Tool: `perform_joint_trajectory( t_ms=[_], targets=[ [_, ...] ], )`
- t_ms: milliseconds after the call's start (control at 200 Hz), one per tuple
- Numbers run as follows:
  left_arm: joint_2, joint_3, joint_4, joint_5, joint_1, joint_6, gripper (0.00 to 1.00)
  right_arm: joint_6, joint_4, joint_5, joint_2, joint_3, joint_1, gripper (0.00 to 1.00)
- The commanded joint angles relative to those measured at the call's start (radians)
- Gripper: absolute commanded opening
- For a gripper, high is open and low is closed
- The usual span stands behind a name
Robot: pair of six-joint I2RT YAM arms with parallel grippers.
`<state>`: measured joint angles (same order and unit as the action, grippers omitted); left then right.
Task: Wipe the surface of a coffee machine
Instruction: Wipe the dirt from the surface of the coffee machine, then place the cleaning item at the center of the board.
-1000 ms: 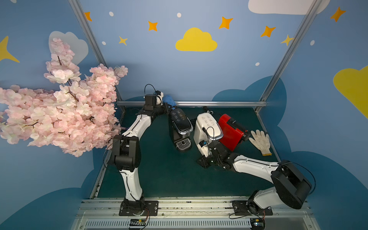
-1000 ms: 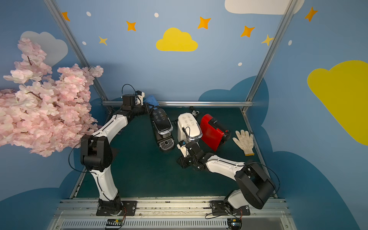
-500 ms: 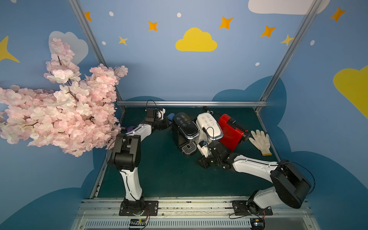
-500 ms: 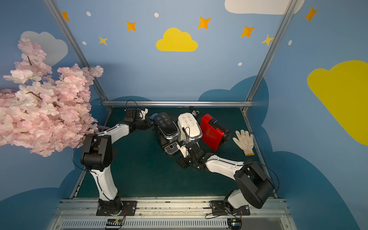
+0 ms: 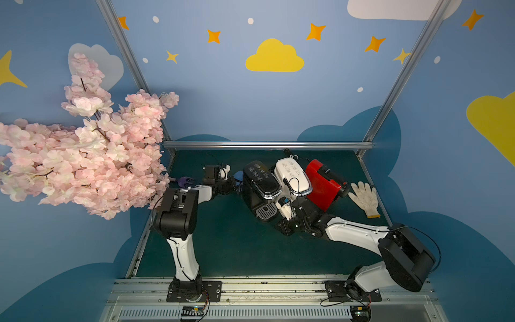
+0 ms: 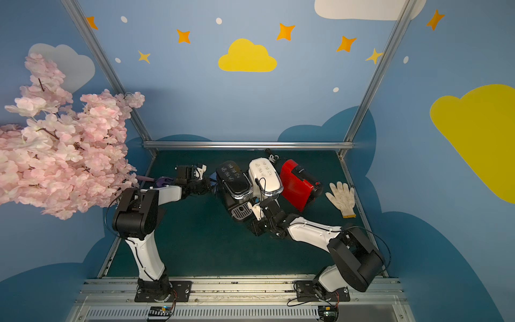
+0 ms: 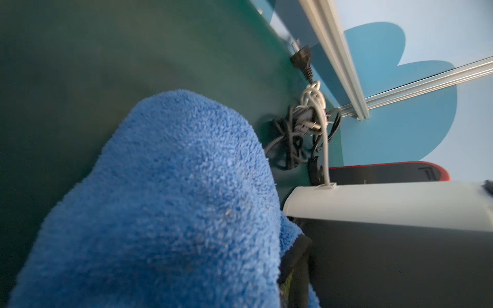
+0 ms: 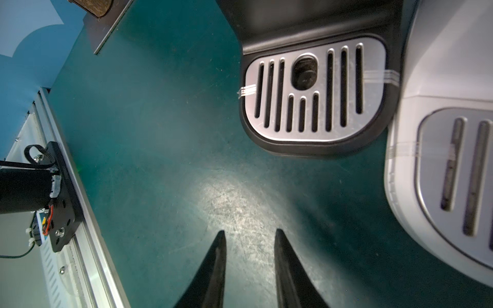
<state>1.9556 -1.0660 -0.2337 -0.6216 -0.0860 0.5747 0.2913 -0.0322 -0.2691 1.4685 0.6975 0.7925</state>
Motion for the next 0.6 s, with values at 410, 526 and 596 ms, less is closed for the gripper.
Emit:
perform_joint_trajectory(
  t_ms=[410,526,596],
  targets=[
    [-0.359,0.243,0.163,0.025,-0.065,-0.106,0.03,-0.003,0.021,0.011,0.013,0.024,-0.003,0.32],
    [-0.451,0.277,0.227,0.067,-0.069,-0.134,0.03,0.000,0.011,0.010,0.006,0.017,-0.003,0.32],
    [-0.520,0.299,0.272,0.116,-0.070,-0.153,0.03,-0.001,0.015,0.014,0.011,0.020,-0.003,0.32]
  ],
)
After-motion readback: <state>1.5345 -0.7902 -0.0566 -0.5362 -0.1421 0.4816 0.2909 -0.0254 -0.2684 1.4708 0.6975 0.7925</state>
